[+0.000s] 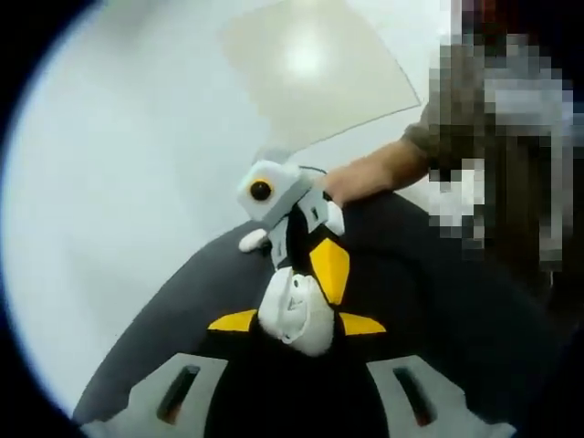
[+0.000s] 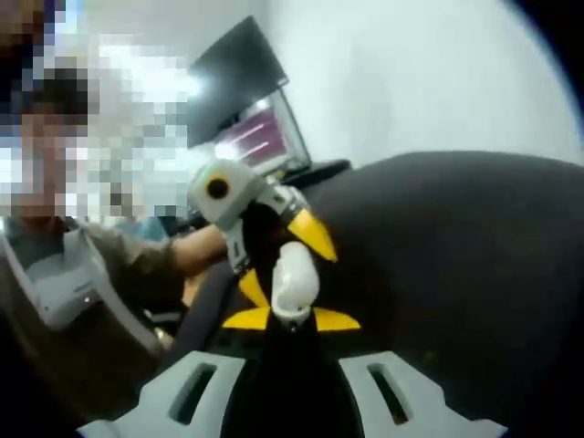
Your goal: Pick up three earphones and place each one into its charging case using tactile feedback, ensure that each earphone is properly inserted and securely positioned inside the case.
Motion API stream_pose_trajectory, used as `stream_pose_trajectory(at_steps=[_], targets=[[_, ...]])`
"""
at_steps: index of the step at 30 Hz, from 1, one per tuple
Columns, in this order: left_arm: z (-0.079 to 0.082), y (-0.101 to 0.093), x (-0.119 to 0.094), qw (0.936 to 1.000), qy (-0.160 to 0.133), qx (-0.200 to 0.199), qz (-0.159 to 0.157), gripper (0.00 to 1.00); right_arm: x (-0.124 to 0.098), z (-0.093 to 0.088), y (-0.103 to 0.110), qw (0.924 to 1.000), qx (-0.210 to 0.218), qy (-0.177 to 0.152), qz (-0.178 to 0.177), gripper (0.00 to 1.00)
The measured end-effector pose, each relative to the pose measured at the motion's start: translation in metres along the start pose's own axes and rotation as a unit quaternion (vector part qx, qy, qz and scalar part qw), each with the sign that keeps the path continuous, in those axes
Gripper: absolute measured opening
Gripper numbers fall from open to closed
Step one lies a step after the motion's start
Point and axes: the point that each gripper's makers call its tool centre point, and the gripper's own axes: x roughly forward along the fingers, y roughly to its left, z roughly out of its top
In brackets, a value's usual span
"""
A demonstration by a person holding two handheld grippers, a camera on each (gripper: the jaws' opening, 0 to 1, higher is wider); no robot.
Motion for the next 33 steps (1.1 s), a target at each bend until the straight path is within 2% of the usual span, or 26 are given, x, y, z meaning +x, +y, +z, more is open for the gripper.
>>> stream_pose_trajectory(at_steps=[1, 2, 11, 18, 22, 25, 27, 28, 33], targets=[[0.000, -0.005, 0.000, 0.9998, 0.005, 0.019, -0.010, 0.26, 0.000, 0.000, 0.000, 1.0000, 0.004, -0.002, -0.001, 0.17], [-0.001, -0.003, 0.001, 0.9999, 0.005, 0.016, -0.001, 0.26, 0.001, 0.001, 0.001, 0.9999, 0.011, -0.003, 0.003, 0.17], [-0.005, -0.001, 0.001, 0.9999, 0.002, -0.012, -0.003, 0.27, 0.003, 0.001, -0.001, 0.9999, 0.013, -0.002, 0.002, 0.17], [-0.004, 0.002, 0.001, 1.0000, 0.001, -0.004, 0.007, 0.30, 0.001, 0.002, -0.004, 1.0000, 0.004, -0.007, -0.001, 0.17], [-0.005, 0.005, 0.001, 0.9999, 0.005, 0.007, 0.015, 0.29, -0.004, 0.007, -0.012, 0.9996, 0.000, -0.022, -0.017, 0.22], [-0.006, 0.006, 0.002, 0.9998, 0.001, -0.011, 0.015, 0.29, -0.005, 0.008, -0.014, 0.9994, -0.001, -0.026, -0.024, 0.24], [-0.007, 0.008, 0.002, 0.9996, -0.002, -0.025, 0.014, 0.29, -0.005, 0.008, -0.015, 0.9992, -0.013, -0.025, -0.028, 0.24], [-0.008, 0.008, 0.002, 0.9989, -0.004, -0.045, 0.013, 0.29, -0.005, 0.007, -0.015, 0.9990, -0.023, -0.024, -0.031, 0.25], [-0.010, 0.010, 0.004, 0.9976, -0.007, -0.068, 0.010, 0.30, -0.006, 0.006, -0.015, 0.9980, -0.048, -0.020, -0.036, 0.27]])
